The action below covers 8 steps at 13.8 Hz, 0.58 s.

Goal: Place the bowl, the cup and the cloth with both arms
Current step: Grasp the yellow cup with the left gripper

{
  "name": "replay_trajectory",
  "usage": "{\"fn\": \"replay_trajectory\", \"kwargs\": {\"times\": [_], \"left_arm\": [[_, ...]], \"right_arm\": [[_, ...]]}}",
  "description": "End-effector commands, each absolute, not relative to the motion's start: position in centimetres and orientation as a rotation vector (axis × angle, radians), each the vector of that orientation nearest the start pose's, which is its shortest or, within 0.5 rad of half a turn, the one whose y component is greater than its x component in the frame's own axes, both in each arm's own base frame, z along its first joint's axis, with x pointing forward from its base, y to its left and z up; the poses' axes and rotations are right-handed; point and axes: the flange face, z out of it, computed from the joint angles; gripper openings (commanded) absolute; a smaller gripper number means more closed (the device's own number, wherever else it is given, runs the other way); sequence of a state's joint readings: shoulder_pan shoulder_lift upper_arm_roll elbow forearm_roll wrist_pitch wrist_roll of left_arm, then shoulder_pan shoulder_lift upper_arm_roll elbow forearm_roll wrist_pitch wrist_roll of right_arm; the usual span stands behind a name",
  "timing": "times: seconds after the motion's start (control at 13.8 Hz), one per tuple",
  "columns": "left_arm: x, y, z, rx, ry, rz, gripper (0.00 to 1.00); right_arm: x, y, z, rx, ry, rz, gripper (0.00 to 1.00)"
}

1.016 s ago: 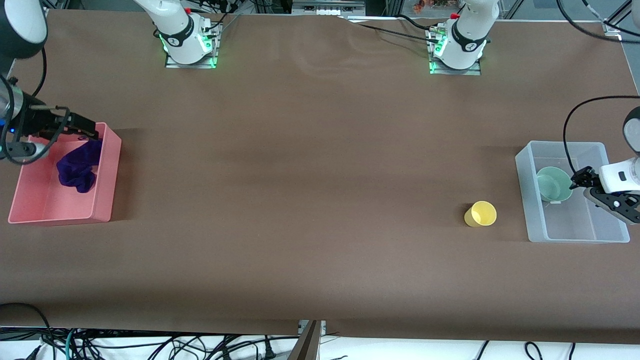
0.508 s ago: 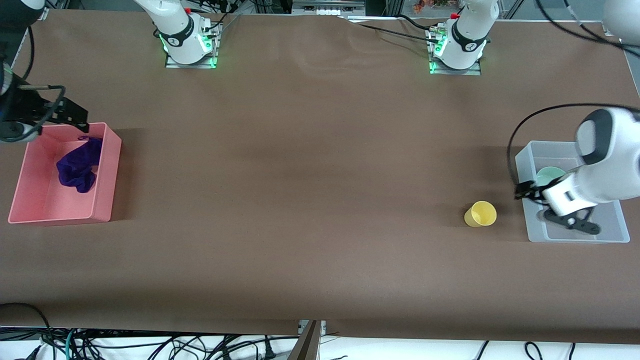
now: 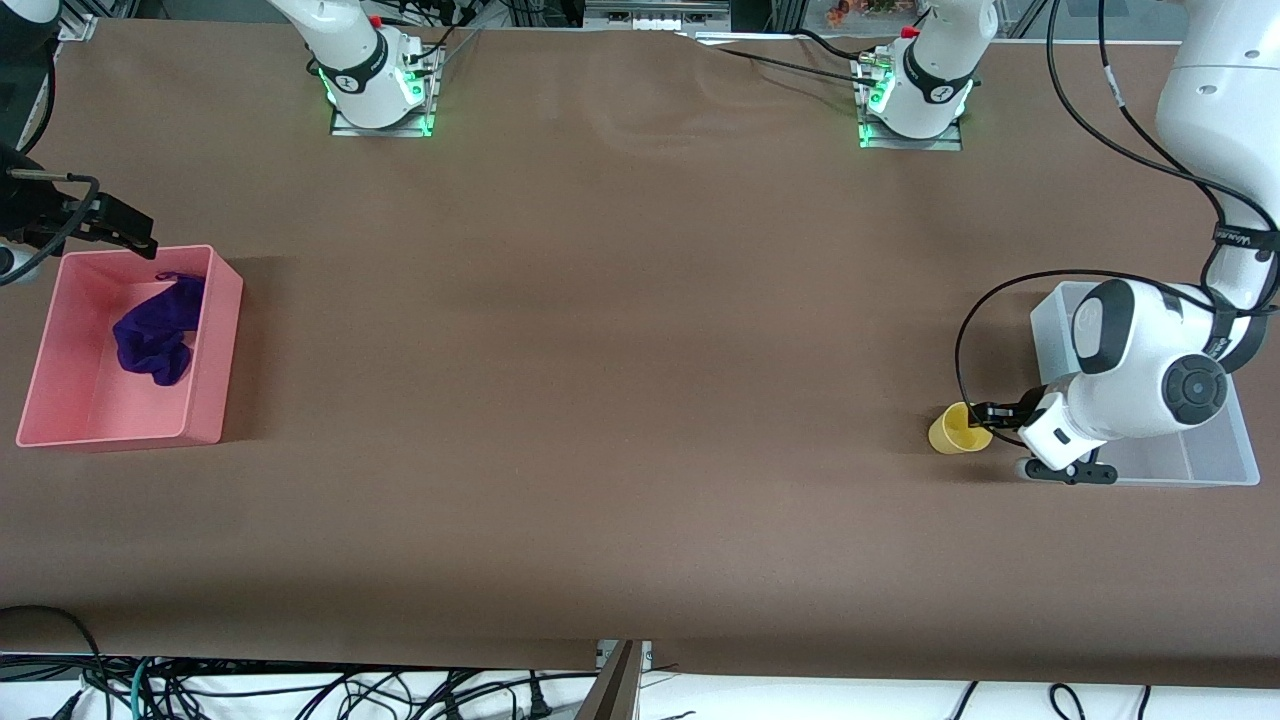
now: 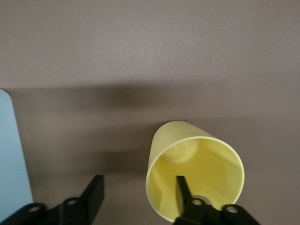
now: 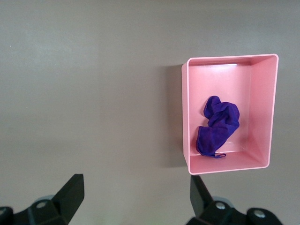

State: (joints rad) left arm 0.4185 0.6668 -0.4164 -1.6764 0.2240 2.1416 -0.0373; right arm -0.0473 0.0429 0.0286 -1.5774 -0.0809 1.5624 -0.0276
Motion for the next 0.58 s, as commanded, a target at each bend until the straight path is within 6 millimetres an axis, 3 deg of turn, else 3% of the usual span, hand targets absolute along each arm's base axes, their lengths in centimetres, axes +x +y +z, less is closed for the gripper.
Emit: {"fn": "replay_trajectory", "kwargs": {"times": [0.0, 0.36, 0.51], "left_arm": [[66.6, 3.4, 22.4, -3.223, 0.025, 0.218, 0.0], [66.6, 3.3, 22.7, -3.222, 0.033, 0.224, 0.0], [66.7, 3.4, 24.1, -3.214, 0.037, 0.22, 0.0]], "right_arm": [[56.5, -1.4, 60.4, -3.218, 0.003, 0.144, 1.0], [56.2, -1.3, 60.2, -3.164, 0.021, 0.182, 1.0], [56.1, -1.2, 60.1, -3.154, 0.023, 0.196, 1.0]]}}
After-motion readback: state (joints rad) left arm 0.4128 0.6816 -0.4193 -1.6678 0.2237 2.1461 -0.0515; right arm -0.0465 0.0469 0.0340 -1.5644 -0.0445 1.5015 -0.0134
